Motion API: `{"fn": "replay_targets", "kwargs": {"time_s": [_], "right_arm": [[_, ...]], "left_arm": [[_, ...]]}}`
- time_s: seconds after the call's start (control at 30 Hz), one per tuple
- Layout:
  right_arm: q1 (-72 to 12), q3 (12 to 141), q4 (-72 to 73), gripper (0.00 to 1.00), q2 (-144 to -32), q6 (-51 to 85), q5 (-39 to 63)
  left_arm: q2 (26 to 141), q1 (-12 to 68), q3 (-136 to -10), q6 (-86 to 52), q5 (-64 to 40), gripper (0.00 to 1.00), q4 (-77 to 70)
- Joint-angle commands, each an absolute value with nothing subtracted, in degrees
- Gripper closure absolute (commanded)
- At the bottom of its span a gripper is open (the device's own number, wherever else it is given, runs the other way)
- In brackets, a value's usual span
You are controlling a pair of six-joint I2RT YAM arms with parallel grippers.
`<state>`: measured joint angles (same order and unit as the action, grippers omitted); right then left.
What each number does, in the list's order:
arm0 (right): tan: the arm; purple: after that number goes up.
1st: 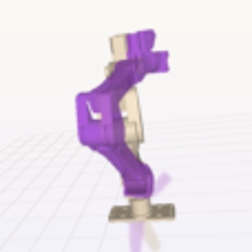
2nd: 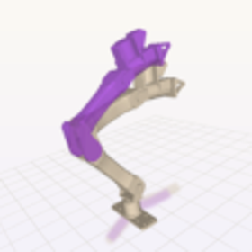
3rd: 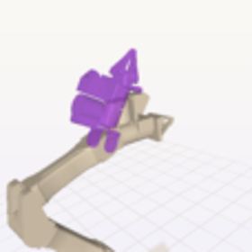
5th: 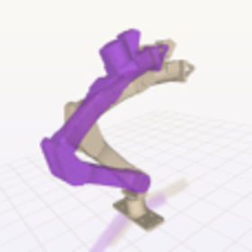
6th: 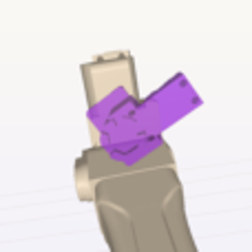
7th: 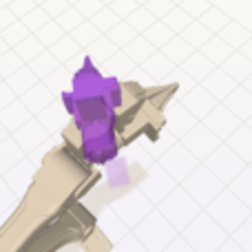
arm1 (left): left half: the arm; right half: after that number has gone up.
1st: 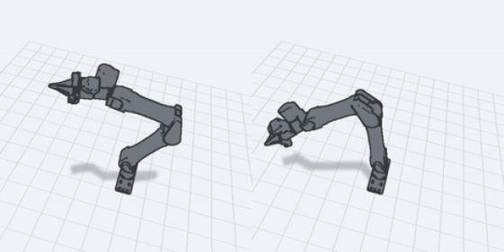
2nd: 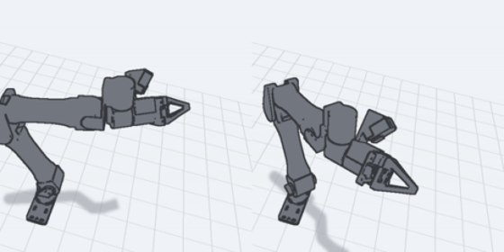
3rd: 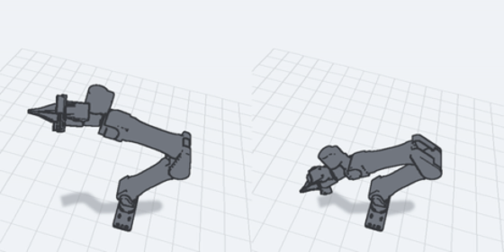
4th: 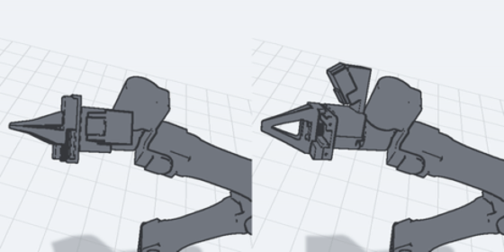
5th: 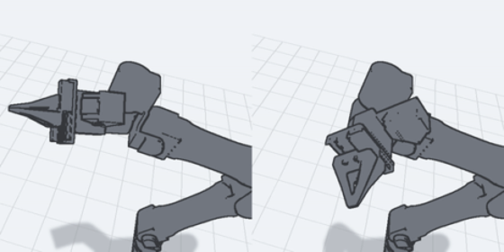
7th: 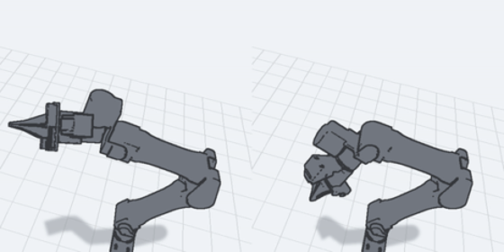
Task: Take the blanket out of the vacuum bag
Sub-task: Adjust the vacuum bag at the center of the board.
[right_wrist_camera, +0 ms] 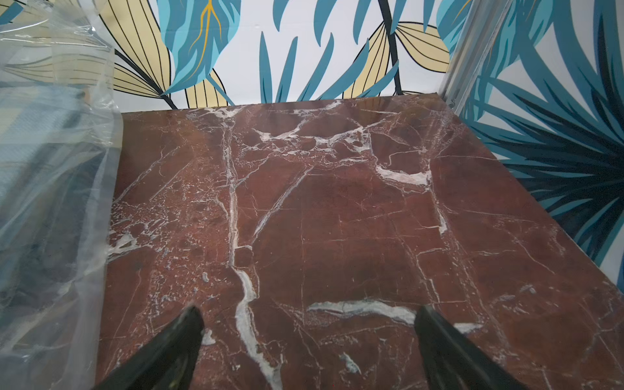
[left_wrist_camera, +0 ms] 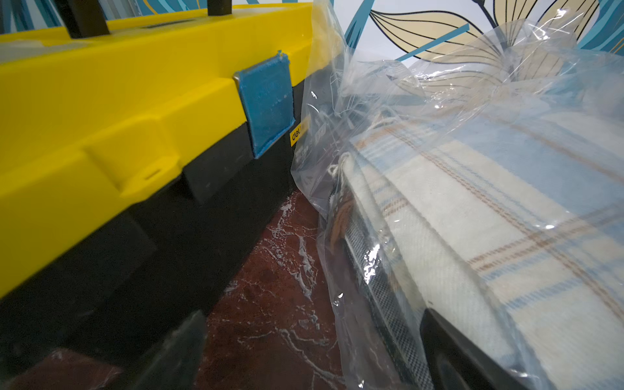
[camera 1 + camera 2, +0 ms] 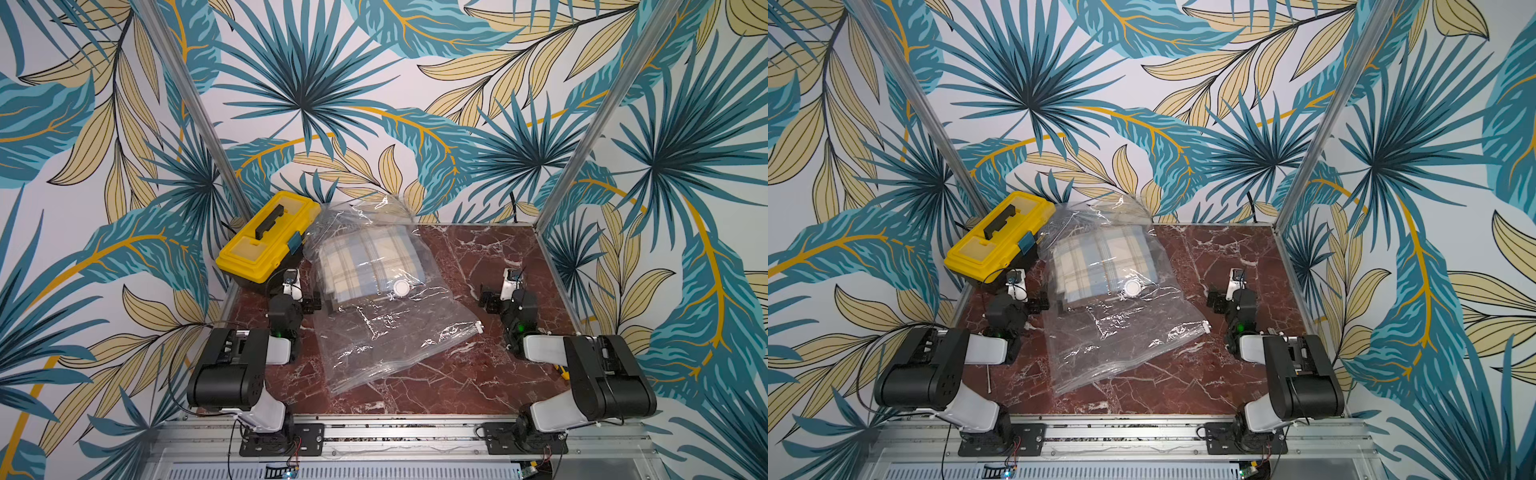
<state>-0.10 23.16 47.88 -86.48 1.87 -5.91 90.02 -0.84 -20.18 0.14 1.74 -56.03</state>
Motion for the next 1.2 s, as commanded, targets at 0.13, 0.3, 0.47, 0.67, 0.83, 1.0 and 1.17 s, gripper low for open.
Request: {"fn": "replay_targets", "kwargs": {"time_s": [0.13, 0.3, 0.47, 0.67, 0.83, 1.0, 1.17], "right_arm": [[-0.35, 23.88, 47.64, 0.00, -86.13, 1.35, -5.36], [-0.35, 23.91, 47.64, 0.00, -86.14, 1.33, -5.36], [-0.35, 23.91, 47.64, 0.00, -86.13, 1.36, -5.35], [-0.35, 23.73, 47.80, 0.00, -86.00, 1.37, -5.42], [-0.48, 31.26, 26.15, 0.01, -74.48, 4.02, -10.70], [-0.51, 43.27, -6.36, 0.00, -62.87, 14.61, -7.03], [-2.62, 38.39, -19.50, 0.01, -53.36, 31.58, 3.02]], "left_arm": [[89.93, -1.03, -21.35, -0.14, 2.27, 0.00, -55.78], [89.93, -0.97, -21.36, -0.10, 2.29, 0.00, -55.81], [89.99, -0.96, -21.31, -0.11, 2.28, 0.00, -55.81], [89.91, -0.97, -21.36, -0.16, 2.17, 0.00, -55.73], [85.22, 0.16, -21.25, 0.56, 3.93, 0.00, -51.86], [69.30, 10.17, -28.02, 3.44, 11.34, 0.00, -30.06], [67.54, 17.21, -44.50, -8.05, 6.70, 0.00, 5.23]]}}
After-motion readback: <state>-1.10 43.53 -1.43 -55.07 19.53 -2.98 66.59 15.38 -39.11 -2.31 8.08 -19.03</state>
